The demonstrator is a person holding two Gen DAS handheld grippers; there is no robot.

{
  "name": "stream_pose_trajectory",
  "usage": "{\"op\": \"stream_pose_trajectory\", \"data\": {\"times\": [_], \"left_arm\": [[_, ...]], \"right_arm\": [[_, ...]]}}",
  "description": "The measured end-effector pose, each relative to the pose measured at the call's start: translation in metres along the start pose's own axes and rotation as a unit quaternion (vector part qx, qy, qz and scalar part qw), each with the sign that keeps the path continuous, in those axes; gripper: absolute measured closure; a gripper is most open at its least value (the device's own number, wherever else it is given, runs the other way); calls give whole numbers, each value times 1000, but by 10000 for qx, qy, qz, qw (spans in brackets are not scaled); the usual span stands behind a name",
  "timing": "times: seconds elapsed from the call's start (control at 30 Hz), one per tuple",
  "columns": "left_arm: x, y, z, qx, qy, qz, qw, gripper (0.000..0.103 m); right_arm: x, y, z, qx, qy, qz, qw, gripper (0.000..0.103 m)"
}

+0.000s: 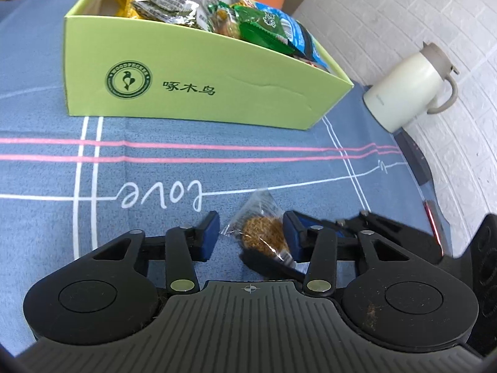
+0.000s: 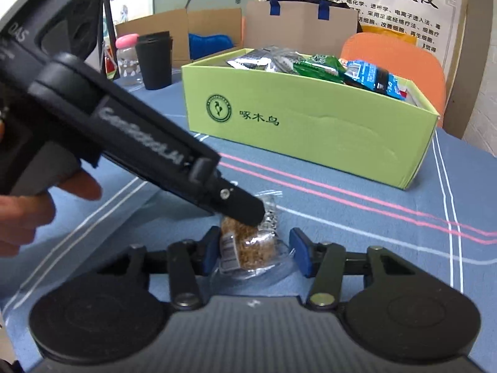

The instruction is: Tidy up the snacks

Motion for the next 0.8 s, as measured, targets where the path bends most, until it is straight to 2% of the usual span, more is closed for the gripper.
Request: {"op": "stream_pose_trajectory", "data": {"times": [0.03,0.07,0.13,0.2,0.33,0.4,0.43,0.47,0.63,0.77,0.8], "left_arm": [[-2,-1,2,-36,-22,6,10000,84],[-3,-2,5,-78,-146,-20,9999,94],[-11,3,9,-155,-272,42,9995,96],[-15,12,13,-66,-284,184,9994,97],[-4,15,8,-137,-236,27,9996,102],[2,13,2,-227,-244,-63,9994,103],[6,11,0,-279,-297,-122,9991,103],[8,9,-2,-315,-356,-171,9987,102],[10,5,-4,-310,-484,-131,9983,95],[7,-3,3,-191,-568,-52,9982,72],[7,-4,6,-174,-563,-51,9982,70]], "right_arm": [[-3,2,-1,55,77,45,9999,50],[-6,4,-3,109,152,76,9998,53],[-10,12,-3,-1,39,168,9999,52],[-9,17,2,143,52,194,9997,52],[0,11,1,74,12,75,9999,52],[6,8,2,23,-15,-87,10000,48],[10,5,3,-1,-38,-182,9998,39],[10,4,4,6,-46,-117,9999,35],[4,-3,6,112,-35,29,9999,34],[-9,-15,11,376,-206,202,9989,32],[-12,-18,13,415,-281,227,9985,32]]}}
Point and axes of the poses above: each gripper's, at about its wrist camera, not at the fingertips, and x roughly the way its jaws point, z to its right, y to its top, the point moved 7 cm from there along x, roughly the way its jaws point, and after that the axes turned 4 degrees about y, right-handed, at the moved point
